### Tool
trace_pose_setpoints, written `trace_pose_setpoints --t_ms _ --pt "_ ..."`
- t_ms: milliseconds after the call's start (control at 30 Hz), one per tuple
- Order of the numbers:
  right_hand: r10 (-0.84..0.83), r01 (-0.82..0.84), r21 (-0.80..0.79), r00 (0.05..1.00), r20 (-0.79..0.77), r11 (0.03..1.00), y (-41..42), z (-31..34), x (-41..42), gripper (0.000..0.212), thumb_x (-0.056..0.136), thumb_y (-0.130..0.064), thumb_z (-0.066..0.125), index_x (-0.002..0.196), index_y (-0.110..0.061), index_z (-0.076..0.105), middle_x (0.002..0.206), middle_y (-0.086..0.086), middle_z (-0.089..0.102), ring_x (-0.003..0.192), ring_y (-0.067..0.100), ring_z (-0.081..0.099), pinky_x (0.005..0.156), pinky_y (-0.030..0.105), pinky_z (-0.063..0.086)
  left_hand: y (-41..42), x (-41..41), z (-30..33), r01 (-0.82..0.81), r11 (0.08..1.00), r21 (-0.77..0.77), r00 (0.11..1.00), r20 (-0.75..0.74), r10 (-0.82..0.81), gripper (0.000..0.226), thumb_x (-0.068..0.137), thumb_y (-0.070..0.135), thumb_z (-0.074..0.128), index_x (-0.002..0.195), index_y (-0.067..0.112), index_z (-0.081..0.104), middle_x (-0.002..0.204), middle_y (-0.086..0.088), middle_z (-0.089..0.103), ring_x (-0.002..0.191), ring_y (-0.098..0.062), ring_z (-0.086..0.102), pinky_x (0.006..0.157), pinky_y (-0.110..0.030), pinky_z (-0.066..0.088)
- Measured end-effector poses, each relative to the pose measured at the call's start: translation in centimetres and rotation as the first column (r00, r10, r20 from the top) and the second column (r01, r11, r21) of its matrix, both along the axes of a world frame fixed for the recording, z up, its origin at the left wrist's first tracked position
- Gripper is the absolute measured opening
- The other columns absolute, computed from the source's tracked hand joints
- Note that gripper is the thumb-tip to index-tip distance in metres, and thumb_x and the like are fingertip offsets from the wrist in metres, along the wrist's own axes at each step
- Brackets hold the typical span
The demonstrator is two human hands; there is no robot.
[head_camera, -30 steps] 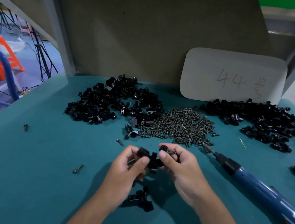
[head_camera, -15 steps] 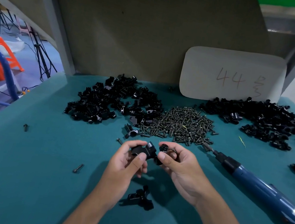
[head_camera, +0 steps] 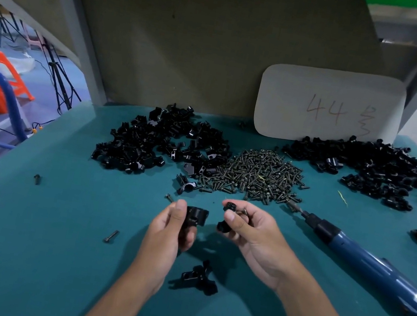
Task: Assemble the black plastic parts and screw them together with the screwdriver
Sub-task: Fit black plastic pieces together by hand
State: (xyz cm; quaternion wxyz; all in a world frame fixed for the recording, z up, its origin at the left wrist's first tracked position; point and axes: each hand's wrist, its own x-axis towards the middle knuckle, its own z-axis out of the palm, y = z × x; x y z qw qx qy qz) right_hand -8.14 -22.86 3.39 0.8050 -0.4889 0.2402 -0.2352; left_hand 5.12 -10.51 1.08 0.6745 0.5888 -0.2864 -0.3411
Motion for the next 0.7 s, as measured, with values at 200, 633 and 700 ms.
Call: trace_pose_setpoints --t_ms 200,633,700 --pt "0.017 -0.017 -0.009 1.000 0.005 1.000 0.18 0.24 -0.03 0.045 0.071 -0.021 0.080 0.112 -0.006 0.070 0.105 0.014 0.048 0.076 0.014 0.063 0.065 0.019 0.053 0.13 -0.35 0.47 0.124 0.989 -0.086 0.991 0.062 -0.119 0.029 0.101 0.049 0.042 0.121 0.041 0.062 0.073 0.006 0.055 0.070 -0.010 0.050 0.068 -0.025 0.045" --pt "-0.058 0.041 -0.402 0.998 -0.029 0.915 0.66 0.57 -0.16 0.038 0.068 -0.011 0.085 0.102 -0.010 0.069 0.060 -0.020 0.053 0.060 -0.004 0.048 0.062 0.010 0.043 -0.01 -0.47 -0.20 0.174 0.984 -0.044 0.965 0.207 -0.161 0.029 0.091 0.043 0.058 0.120 0.042 0.062 0.097 0.010 0.069 0.084 -0.006 0.061 0.076 -0.024 0.050" --pt "-0.060 0.045 -0.466 0.998 -0.019 0.883 0.74 0.65 -0.26 0.035 0.071 -0.003 0.084 0.102 -0.007 0.068 0.057 -0.023 0.056 0.057 -0.007 0.049 0.059 0.007 0.042 -0.01 -0.56 -0.10 0.171 0.984 -0.042 0.967 0.201 -0.159 0.028 0.090 0.043 0.060 0.117 0.041 0.063 0.096 0.008 0.070 0.083 -0.007 0.062 0.074 -0.025 0.051"
